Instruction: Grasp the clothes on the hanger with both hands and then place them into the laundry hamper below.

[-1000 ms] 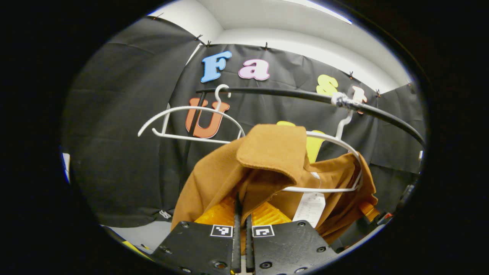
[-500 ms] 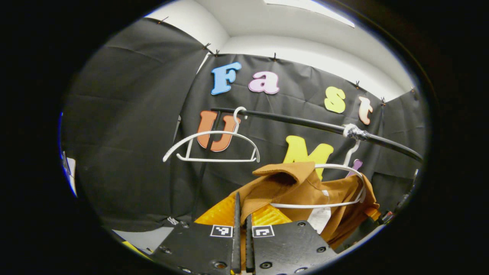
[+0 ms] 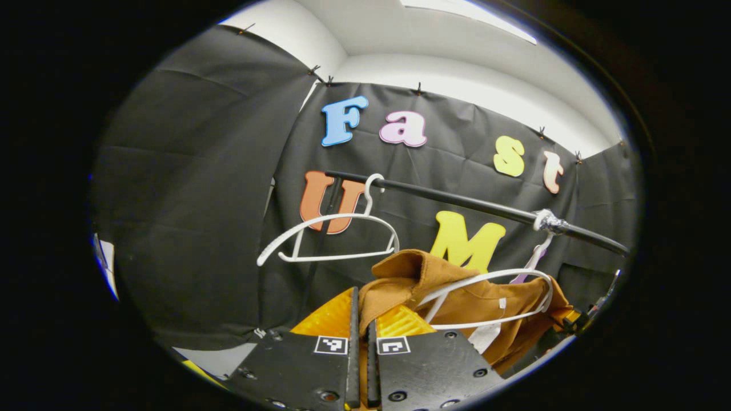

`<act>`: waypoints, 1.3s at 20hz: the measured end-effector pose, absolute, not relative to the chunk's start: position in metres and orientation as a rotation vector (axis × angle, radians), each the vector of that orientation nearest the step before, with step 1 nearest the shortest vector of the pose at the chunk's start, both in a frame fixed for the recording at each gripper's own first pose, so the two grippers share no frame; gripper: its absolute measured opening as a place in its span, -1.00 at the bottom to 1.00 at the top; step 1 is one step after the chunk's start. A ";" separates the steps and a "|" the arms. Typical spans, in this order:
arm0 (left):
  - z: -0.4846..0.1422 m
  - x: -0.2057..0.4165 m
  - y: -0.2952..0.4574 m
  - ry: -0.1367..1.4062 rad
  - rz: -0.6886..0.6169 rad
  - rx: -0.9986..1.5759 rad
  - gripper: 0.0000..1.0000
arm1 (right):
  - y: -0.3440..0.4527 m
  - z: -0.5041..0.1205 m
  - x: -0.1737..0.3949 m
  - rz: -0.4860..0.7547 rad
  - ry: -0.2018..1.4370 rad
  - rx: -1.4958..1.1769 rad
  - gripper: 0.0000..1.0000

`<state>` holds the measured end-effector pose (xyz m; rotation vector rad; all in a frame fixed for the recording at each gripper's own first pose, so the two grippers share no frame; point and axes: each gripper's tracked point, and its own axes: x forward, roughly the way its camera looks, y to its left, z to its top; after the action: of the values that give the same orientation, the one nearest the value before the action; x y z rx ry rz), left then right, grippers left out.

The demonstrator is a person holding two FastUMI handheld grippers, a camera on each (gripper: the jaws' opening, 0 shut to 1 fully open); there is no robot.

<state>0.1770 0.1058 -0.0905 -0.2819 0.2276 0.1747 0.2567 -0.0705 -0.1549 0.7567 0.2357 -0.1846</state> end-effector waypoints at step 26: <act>-0.166 0.183 0.128 0.392 0.075 -0.415 -0.81 | -0.080 -0.211 0.284 -0.168 0.435 0.714 -0.85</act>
<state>0.1826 0.1283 -0.1663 -0.4154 0.3918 0.0750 0.2838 -0.0799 -0.2107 0.7139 0.4352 -0.1678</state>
